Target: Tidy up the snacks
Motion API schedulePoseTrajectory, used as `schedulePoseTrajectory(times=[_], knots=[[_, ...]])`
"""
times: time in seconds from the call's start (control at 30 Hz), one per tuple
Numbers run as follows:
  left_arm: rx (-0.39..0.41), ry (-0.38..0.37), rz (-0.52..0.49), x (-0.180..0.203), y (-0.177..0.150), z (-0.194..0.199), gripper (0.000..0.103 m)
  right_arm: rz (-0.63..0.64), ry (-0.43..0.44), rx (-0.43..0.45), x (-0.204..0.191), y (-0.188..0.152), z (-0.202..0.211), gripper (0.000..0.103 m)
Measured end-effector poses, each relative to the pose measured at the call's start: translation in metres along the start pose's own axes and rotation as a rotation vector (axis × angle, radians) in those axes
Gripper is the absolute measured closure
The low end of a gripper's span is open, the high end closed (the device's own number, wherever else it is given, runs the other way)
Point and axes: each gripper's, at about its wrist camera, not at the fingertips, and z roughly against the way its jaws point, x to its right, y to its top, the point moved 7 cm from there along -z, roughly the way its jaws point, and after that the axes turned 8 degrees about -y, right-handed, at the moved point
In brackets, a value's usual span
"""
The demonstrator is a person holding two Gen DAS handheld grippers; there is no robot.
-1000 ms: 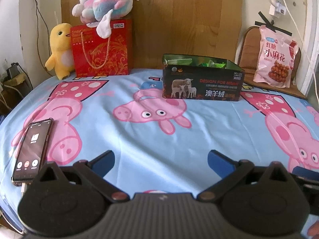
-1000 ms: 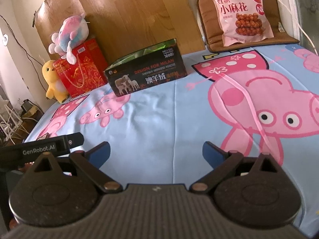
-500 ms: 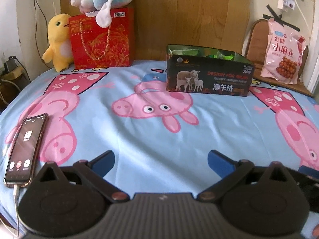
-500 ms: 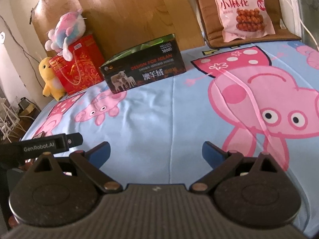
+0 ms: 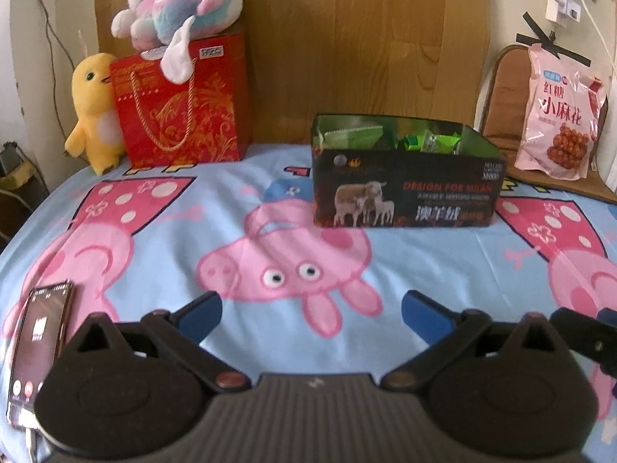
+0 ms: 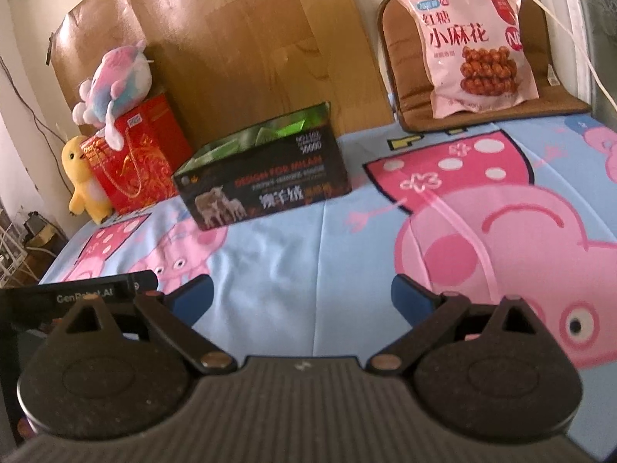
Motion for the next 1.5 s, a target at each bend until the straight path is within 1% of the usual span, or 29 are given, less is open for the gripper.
schedulePoseTrajectory(times=[0.23, 0.47, 0.77, 0.87, 1.0, 1.23, 1.4, 1.5], knots=[[0.011, -0.007, -0.015, 0.008, 0.015, -0.009, 0.000, 0.009, 0.001, 0.009, -0.002, 0.014, -0.011, 0.003], [0.017, 0.017, -0.020, 0.006, 0.020, -0.014, 0.000, 0.012, 0.016, -0.001, -0.006, 0.021, -0.020, 0.003], [0.006, 0.040, -0.007, -0.002, 0.018, -0.018, 0.000, 0.018, 0.038, -0.017, -0.014, 0.019, -0.026, 0.003], [0.014, 0.050, -0.011, -0.002, 0.018, -0.017, 0.000, 0.018, 0.035, -0.017, -0.014, 0.019, -0.025, 0.003], [0.033, 0.081, -0.022, -0.004, 0.017, -0.013, 0.000, 0.016, 0.038, -0.015, -0.014, 0.019, -0.024, 0.003], [0.029, 0.083, -0.021, -0.009, 0.013, -0.012, 0.000, 0.034, 0.050, -0.011, -0.020, 0.017, -0.021, 0.003], [0.016, 0.068, -0.020, -0.010, 0.007, -0.011, 0.000, 0.021, 0.053, -0.019, -0.019, 0.015, -0.020, 0.003], [0.023, 0.066, -0.011, -0.012, 0.003, -0.008, 0.000, 0.010, 0.059, -0.024, -0.019, 0.012, -0.019, 0.003]])
